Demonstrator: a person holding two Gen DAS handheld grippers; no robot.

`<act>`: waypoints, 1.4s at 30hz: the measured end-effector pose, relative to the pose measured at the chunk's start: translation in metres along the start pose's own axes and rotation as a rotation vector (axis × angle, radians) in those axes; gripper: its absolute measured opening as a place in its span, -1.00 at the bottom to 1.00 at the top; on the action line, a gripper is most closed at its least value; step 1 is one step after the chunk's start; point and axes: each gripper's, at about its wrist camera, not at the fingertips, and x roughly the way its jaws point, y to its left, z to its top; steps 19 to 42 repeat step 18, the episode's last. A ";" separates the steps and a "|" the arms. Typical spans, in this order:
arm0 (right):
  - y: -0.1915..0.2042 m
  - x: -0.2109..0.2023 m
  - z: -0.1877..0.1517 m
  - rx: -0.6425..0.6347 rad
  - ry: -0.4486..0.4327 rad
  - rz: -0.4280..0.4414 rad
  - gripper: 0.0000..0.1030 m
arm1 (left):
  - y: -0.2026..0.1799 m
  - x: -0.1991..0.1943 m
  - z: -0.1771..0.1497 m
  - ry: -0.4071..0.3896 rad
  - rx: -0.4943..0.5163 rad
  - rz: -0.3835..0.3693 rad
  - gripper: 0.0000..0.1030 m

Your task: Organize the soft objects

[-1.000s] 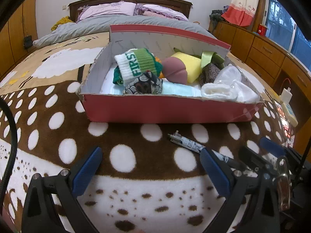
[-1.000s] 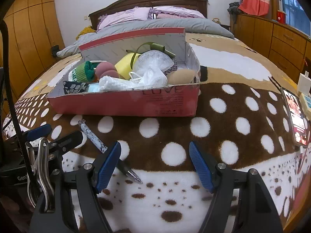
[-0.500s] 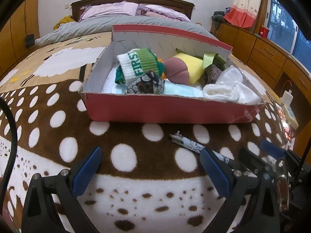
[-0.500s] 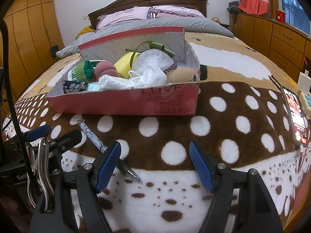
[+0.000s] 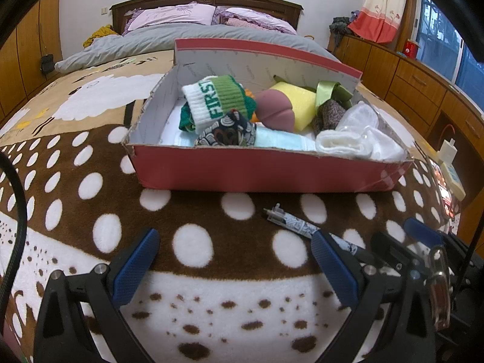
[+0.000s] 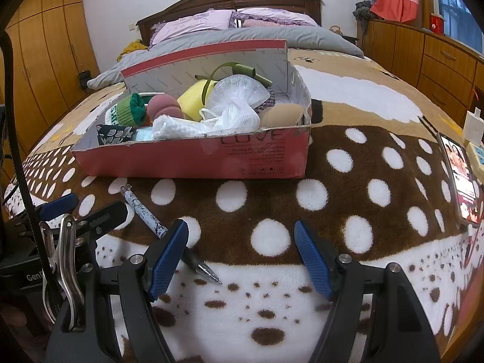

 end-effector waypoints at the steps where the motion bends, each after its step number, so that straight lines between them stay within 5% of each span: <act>1: 0.000 0.000 0.000 0.001 0.001 0.000 0.44 | 0.000 0.000 0.000 0.001 0.000 0.000 0.99; 42: -0.001 0.001 -0.002 0.000 0.006 -0.002 0.44 | 0.002 0.000 -0.001 0.009 0.000 0.008 0.99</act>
